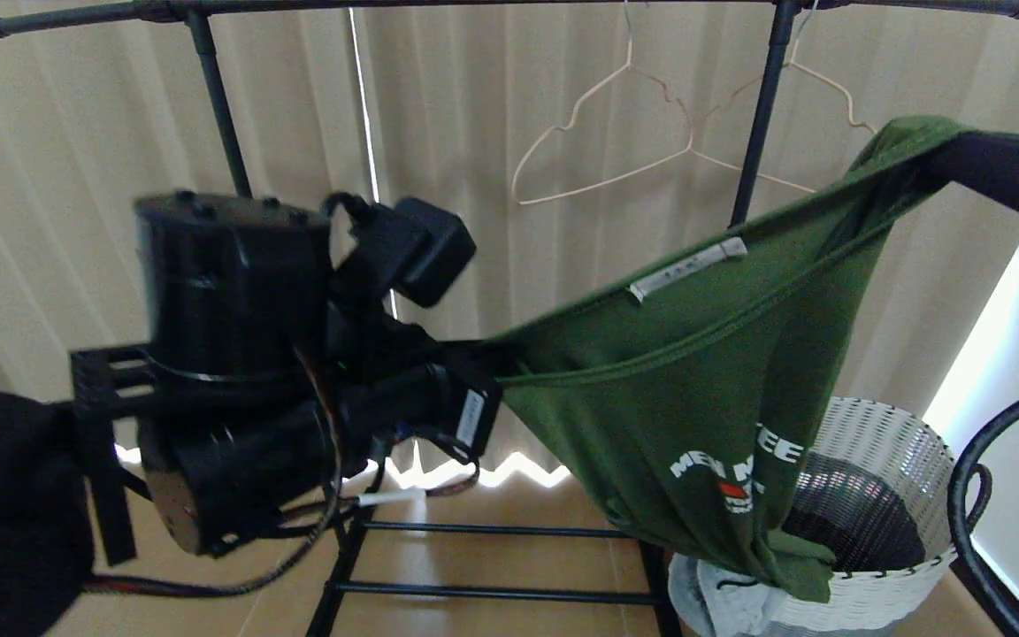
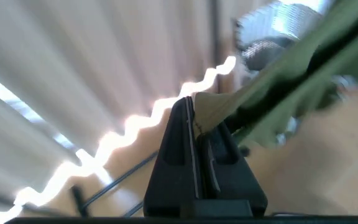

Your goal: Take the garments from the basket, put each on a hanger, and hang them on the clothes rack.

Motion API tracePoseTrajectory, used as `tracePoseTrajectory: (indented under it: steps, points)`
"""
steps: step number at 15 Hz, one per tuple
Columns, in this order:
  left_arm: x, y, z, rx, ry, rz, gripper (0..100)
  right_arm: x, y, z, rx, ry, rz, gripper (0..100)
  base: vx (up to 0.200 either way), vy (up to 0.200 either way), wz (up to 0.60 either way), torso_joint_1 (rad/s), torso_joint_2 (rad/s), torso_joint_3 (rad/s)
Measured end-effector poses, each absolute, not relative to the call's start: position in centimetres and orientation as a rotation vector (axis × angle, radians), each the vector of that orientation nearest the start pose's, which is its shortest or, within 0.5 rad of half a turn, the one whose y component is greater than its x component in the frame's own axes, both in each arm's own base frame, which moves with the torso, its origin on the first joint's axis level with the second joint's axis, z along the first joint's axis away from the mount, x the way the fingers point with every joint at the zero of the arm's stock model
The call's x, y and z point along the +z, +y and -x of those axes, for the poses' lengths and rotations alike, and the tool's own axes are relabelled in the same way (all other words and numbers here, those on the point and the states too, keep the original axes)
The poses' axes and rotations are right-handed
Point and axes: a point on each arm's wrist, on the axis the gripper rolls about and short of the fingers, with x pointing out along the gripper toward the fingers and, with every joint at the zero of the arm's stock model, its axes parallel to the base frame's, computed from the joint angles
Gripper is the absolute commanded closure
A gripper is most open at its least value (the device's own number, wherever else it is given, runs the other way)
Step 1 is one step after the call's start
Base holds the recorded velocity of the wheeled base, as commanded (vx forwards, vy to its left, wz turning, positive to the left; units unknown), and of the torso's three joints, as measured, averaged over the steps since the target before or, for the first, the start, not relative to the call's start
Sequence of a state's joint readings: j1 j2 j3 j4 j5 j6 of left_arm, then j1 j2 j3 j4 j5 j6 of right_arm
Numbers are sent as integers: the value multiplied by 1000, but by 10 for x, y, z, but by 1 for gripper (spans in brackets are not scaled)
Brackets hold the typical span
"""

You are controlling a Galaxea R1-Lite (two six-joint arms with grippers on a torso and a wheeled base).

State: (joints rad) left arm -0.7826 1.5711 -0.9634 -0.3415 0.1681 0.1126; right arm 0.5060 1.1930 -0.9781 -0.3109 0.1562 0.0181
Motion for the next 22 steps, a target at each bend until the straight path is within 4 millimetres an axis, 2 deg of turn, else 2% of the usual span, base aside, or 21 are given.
tracePoseTrajectory:
  steps: [3,6,7,9,11,14,16,18,22]
  points:
    - [283,-172,-206,-548,182,-176,100,339,93,-161,660,-132,-42,100,0,0,0,0,0,0]
    - [312,-156,-204,-503,124,-137,100,342,96,-166,657,-135,-42,100,0,0,0,0,0,0]
    - [314,-154,-205,-492,119,-130,100,339,97,-168,653,-124,-38,100,0,0,0,0,0,0]
    - [306,-153,-206,-481,151,-127,100,321,98,-172,644,-62,-25,100,0,0,0,0,0,0]
    - [303,-154,-209,-476,161,-117,100,315,95,-176,622,-41,-23,100,0,0,0,0,0,0]
    - [323,-158,-215,-471,120,-92,100,306,89,-185,573,-5,-10,100,0,0,0,0,0,0]
    - [325,-159,-220,-463,124,-94,100,303,88,-196,543,13,-3,100,0,0,0,0,0,0]
    - [320,-158,-224,-452,136,-99,100,304,89,-205,515,15,-4,100,0,0,0,0,0,0]
    - [304,-160,-226,-455,156,-113,100,305,89,-210,454,19,-2,100,0,0,0,0,0,0]
